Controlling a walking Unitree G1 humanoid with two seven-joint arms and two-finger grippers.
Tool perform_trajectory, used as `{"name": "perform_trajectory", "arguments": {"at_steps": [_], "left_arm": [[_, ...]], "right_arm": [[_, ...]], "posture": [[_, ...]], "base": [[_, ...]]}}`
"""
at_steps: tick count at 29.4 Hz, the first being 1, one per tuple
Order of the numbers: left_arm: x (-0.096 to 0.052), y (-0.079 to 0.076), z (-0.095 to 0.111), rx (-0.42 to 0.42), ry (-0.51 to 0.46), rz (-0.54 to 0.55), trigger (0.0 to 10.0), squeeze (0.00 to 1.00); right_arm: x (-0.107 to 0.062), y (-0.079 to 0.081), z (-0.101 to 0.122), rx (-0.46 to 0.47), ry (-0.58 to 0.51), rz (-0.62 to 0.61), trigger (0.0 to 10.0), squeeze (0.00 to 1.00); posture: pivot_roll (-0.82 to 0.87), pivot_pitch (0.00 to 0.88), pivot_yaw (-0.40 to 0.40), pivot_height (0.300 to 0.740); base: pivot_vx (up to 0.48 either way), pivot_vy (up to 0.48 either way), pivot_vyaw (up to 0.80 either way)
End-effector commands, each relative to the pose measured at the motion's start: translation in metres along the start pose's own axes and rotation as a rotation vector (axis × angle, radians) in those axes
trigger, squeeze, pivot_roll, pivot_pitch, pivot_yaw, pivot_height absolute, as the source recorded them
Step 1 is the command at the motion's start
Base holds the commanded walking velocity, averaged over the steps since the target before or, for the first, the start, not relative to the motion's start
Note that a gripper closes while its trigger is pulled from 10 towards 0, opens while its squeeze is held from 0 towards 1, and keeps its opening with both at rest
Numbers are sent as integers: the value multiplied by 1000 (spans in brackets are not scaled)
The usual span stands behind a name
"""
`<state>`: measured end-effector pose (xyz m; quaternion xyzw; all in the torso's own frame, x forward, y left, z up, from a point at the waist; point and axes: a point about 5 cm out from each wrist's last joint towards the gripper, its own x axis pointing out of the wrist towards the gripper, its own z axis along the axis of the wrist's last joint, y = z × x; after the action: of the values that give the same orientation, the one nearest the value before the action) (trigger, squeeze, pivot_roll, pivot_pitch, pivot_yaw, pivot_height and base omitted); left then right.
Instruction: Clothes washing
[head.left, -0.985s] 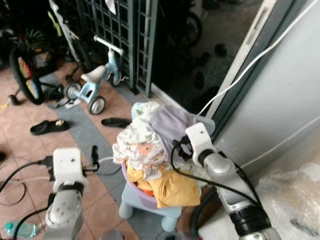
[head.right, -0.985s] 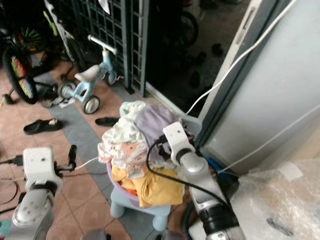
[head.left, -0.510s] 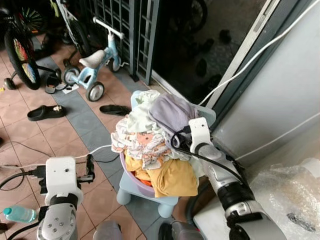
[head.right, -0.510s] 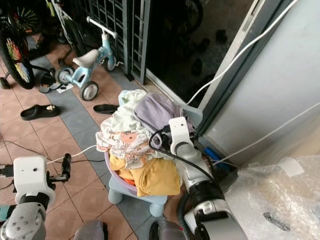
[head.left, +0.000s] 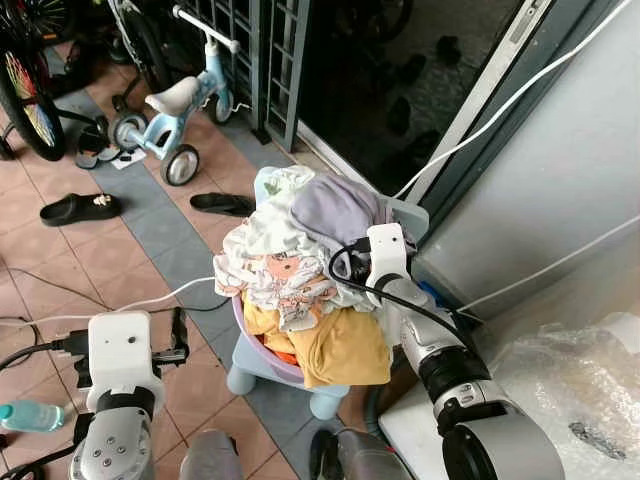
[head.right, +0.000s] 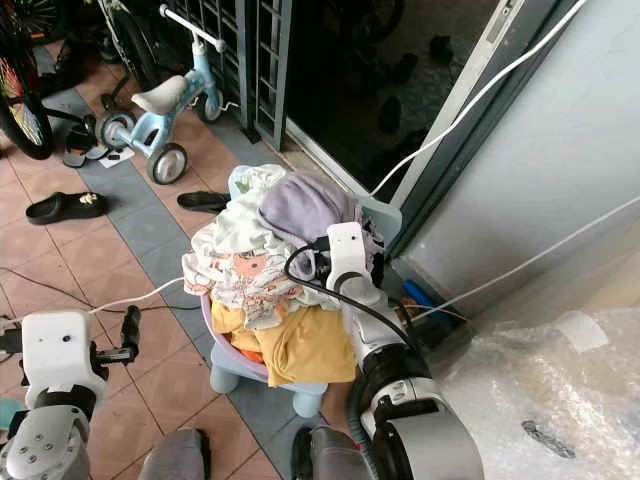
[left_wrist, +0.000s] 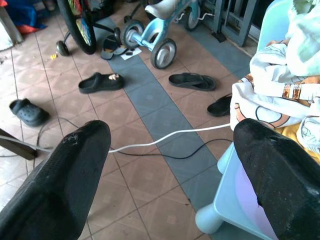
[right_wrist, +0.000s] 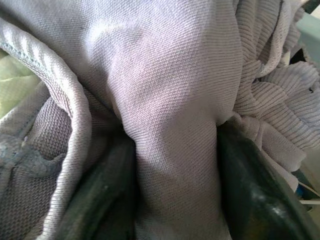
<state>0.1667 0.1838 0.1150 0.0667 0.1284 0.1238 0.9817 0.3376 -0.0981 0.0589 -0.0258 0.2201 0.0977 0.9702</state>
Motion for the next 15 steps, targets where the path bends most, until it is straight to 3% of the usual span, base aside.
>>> {"name": "perform_trajectory", "arguments": {"at_steps": [1, 15], "left_arm": [[-3, -1, 1, 0, 2, 6, 10000, 0], [10, -10, -2, -54, -7, 57, 10000, 0]], "right_arm": [[-1, -8, -12, 11, 49, -19, 0, 0], [4, -19, 2, -38, 23, -13, 0, 0]], "posture": [[214, 197, -166, 740], [160, 128, -236, 740]], "base": [[0, 0, 0], [0, 0, 0]]}}
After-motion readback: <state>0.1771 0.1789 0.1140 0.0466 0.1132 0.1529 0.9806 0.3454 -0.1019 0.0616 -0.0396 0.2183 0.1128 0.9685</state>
